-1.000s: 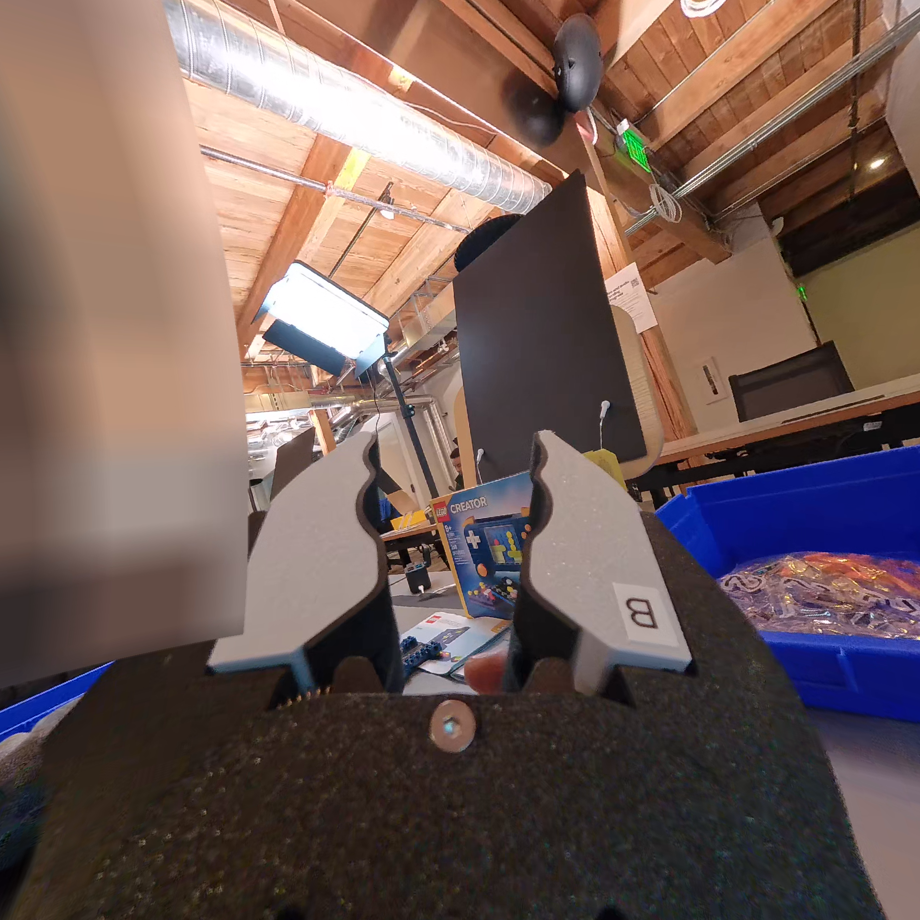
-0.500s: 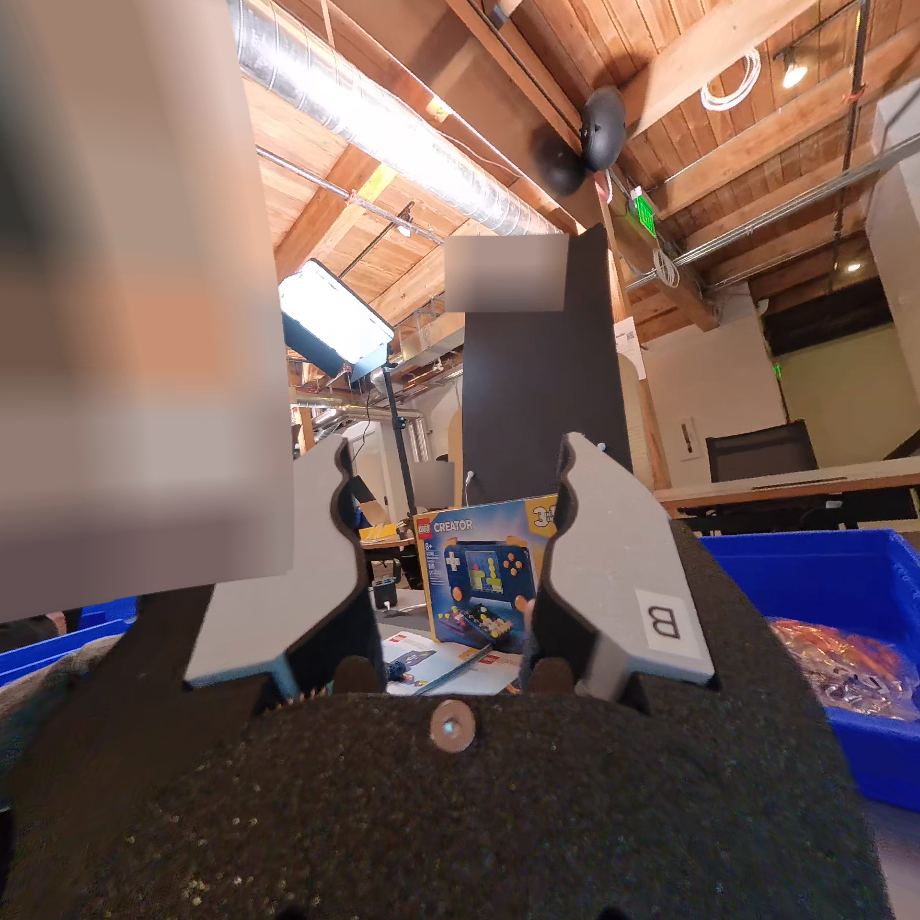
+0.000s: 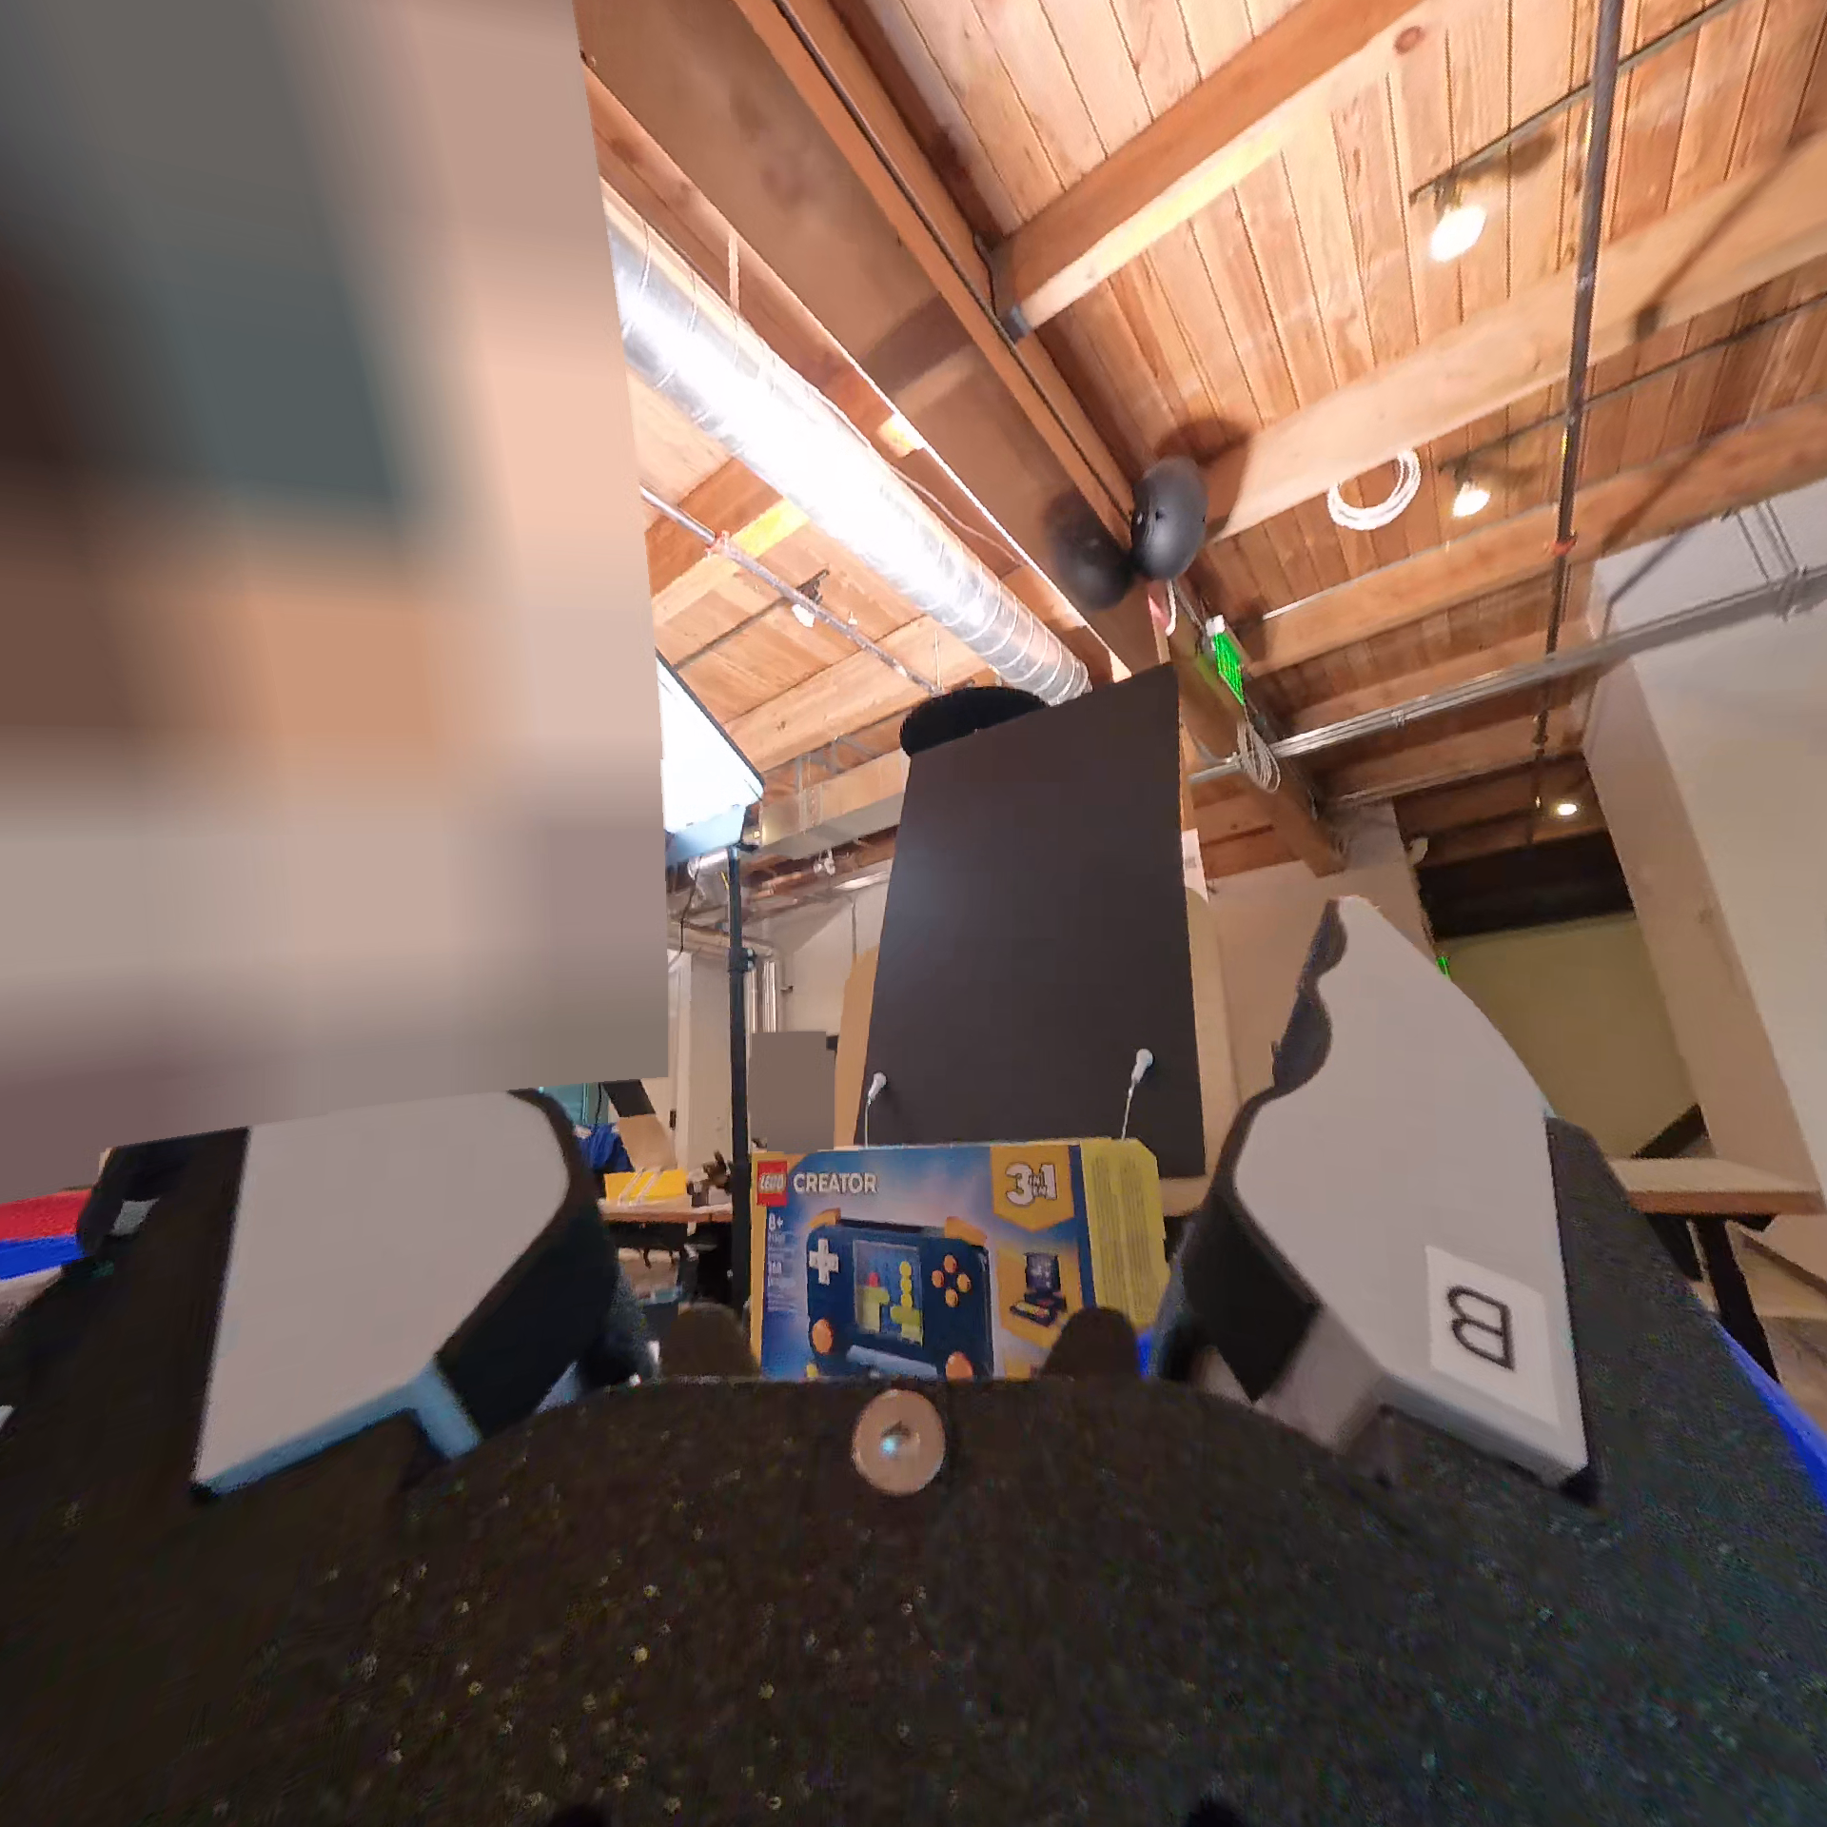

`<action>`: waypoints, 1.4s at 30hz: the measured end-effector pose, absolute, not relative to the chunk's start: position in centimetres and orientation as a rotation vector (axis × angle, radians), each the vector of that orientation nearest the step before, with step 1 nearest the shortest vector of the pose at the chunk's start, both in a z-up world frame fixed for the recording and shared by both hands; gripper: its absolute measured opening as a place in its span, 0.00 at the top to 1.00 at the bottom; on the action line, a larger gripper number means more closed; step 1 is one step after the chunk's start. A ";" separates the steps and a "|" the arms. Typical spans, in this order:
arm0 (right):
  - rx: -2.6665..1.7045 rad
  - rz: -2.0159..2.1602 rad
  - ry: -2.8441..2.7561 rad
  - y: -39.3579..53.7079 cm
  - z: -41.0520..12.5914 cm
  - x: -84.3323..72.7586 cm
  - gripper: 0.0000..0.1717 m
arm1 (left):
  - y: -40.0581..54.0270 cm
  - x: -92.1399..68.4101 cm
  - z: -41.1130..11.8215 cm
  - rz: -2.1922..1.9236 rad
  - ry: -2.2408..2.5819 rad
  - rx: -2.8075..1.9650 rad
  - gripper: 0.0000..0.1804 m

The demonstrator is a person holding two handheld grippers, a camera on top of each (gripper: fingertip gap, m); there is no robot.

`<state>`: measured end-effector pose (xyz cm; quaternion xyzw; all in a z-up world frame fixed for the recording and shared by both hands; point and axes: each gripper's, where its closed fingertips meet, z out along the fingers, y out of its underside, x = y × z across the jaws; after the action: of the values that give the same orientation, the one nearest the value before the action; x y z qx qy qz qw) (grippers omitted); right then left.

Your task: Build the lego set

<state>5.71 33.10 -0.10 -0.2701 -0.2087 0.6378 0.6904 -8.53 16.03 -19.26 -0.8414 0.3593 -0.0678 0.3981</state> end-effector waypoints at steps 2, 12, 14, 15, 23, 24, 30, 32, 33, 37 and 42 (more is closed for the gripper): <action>-0.565 1.446 -0.438 32.9 0.3 6.3 0.14 | 17.1 -8.6 -17.7 -0.141 0.853 -2.033 0.19; -0.529 1.495 -0.366 33.2 0.7 7.5 0.14 | 18.9 -9.2 -10.8 -0.209 0.576 -1.663 0.19; -0.536 1.518 -0.347 33.5 0.6 7.6 0.14 | 18.9 -9.2 -11.2 -0.207 0.586 -1.676 0.19; -0.543 1.526 -0.343 33.6 0.5 7.5 0.14 | 18.9 -9.1 -11.4 -0.208 0.594 -1.684 0.19; -0.549 1.569 -0.250 34.6 0.4 8.4 0.14 | 18.7 -8.0 -12.9 -0.267 0.647 -1.727 0.19; -0.551 1.576 -0.242 34.8 0.3 8.5 0.14 | 18.7 -8.0 -13.0 -0.271 0.649 -1.733 0.19; -0.554 1.591 -0.252 34.6 0.3 8.2 0.14 | 18.6 -7.7 -13.7 -0.275 0.682 -1.755 0.19; -0.555 1.593 -0.253 34.6 0.3 8.2 0.14 | 18.6 -7.6 -14.0 -0.280 0.689 -1.762 0.19; -0.557 1.593 -0.255 34.6 0.3 8.2 0.14 | 18.6 -7.6 -14.2 -0.284 0.692 -1.769 0.19; -0.571 1.593 -0.273 34.6 0.0 7.9 0.16 | 18.8 -7.1 -15.9 -0.286 0.725 -1.825 0.19; -0.588 1.609 -0.303 34.0 -0.1 7.1 0.17 | 18.8 -5.5 -17.1 -0.281 0.808 -1.854 0.19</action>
<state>7.10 34.00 -0.07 -0.2583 -0.1332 0.7069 0.6449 -5.50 18.77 -17.10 -0.7740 0.3373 -0.1173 0.5228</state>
